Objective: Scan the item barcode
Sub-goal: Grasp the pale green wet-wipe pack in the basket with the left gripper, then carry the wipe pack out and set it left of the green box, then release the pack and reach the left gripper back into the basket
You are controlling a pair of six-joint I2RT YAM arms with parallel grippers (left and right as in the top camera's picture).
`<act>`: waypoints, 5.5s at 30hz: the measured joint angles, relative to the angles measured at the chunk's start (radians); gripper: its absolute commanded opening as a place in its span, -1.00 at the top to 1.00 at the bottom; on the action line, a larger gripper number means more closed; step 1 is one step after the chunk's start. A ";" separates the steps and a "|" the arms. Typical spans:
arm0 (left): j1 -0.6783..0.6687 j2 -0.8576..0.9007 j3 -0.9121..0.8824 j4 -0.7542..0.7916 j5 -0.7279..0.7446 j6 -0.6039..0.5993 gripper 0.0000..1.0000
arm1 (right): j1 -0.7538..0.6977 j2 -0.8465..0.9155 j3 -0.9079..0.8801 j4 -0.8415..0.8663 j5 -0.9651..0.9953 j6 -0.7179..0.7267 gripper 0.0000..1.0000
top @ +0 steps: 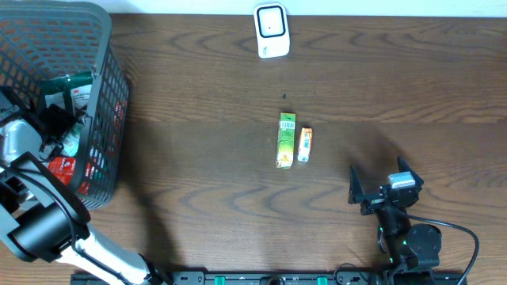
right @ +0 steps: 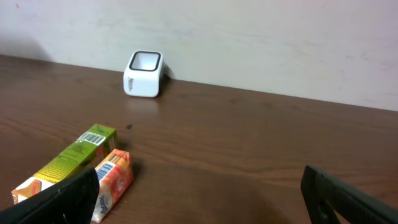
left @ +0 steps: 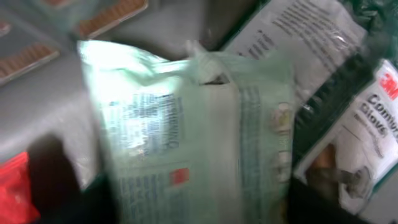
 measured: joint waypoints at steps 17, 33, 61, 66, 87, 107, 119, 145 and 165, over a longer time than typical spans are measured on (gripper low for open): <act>0.003 -0.225 -0.005 0.038 0.069 0.010 0.12 | 0.000 0.000 0.000 0.000 0.000 0.000 -0.98; -0.148 -0.793 -0.005 -0.067 0.078 0.010 0.12 | 0.000 0.000 0.000 0.000 0.000 0.000 -0.98; -1.114 -0.164 -0.005 -0.309 -0.023 -0.084 0.09 | 0.000 0.000 0.000 0.000 0.000 0.000 -0.98; -1.183 -0.088 -0.006 -0.255 -0.024 -0.092 0.09 | 0.000 0.000 0.000 0.000 0.000 0.000 -0.98; -1.210 -0.037 0.006 -0.212 -0.050 -0.125 -0.04 | 0.000 0.000 0.000 0.000 0.000 0.000 -0.98; -1.218 -0.048 -0.013 -0.236 -0.050 -0.118 0.43 | 0.000 0.000 0.000 0.000 0.000 0.000 -0.99; -1.256 -0.039 -0.030 -0.211 -0.050 -0.117 0.10 | 0.000 0.000 0.000 0.000 0.000 0.000 -0.99; -0.682 -0.545 0.301 -0.468 -0.301 -0.118 -0.36 | 0.000 0.000 0.000 0.000 0.000 0.000 -0.99; -0.106 -0.327 0.185 -0.577 -0.318 -0.343 -0.67 | 0.000 0.000 0.000 0.000 0.000 0.000 -0.98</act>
